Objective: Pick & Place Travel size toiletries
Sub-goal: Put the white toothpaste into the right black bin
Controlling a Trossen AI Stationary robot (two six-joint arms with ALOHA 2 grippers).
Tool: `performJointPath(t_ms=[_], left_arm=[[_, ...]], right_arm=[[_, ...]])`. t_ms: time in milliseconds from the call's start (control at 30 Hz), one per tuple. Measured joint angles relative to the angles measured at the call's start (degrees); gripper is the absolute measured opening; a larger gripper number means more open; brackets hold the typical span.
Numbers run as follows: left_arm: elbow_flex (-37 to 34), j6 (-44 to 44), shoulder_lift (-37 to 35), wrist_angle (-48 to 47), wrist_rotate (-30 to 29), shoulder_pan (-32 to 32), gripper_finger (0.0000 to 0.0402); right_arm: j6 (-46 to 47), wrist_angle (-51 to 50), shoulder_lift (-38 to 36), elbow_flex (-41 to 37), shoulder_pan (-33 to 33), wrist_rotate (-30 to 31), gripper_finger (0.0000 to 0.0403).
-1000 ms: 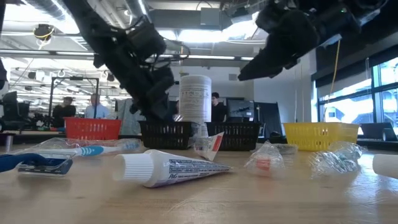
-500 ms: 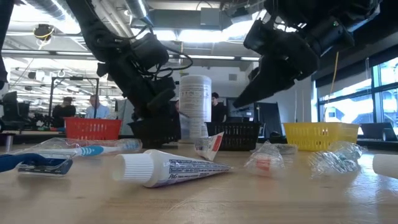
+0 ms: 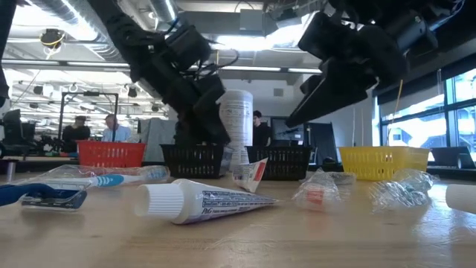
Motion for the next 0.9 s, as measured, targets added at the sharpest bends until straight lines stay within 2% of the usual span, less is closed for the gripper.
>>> performJointPath(t_ms=[300, 367, 500, 733, 900], left_arm=[[3.95, 0.53, -0.04, 0.02, 5.12, -5.81, 0.0127], [4.59, 1.93, -0.04, 0.00, 6.27, -7.92, 0.0127], [5.41, 3.50, -0.07, 0.02, 6.17, -12.80, 0.0127], [5.64, 1.36, -0.09, -1.44, 5.82, -20.37, 0.0127], [5.64, 3.98, -0.09, -5.62, 2.81, -24.20, 0.0127]], right_arm=[[0.23, -2.36, 0.00, -0.02, 2.52, -0.14, 0.0194], [0.09, -2.34, 0.00, -0.02, 3.20, -1.82, 0.0194], [-0.22, -2.34, 0.00, -0.02, 5.01, -4.76, 0.0189], [2.53, -1.44, 0.00, -0.02, 7.23, -4.76, 0.0170], [3.20, 0.05, 0.00, -0.04, 8.08, -4.12, 0.0179]])
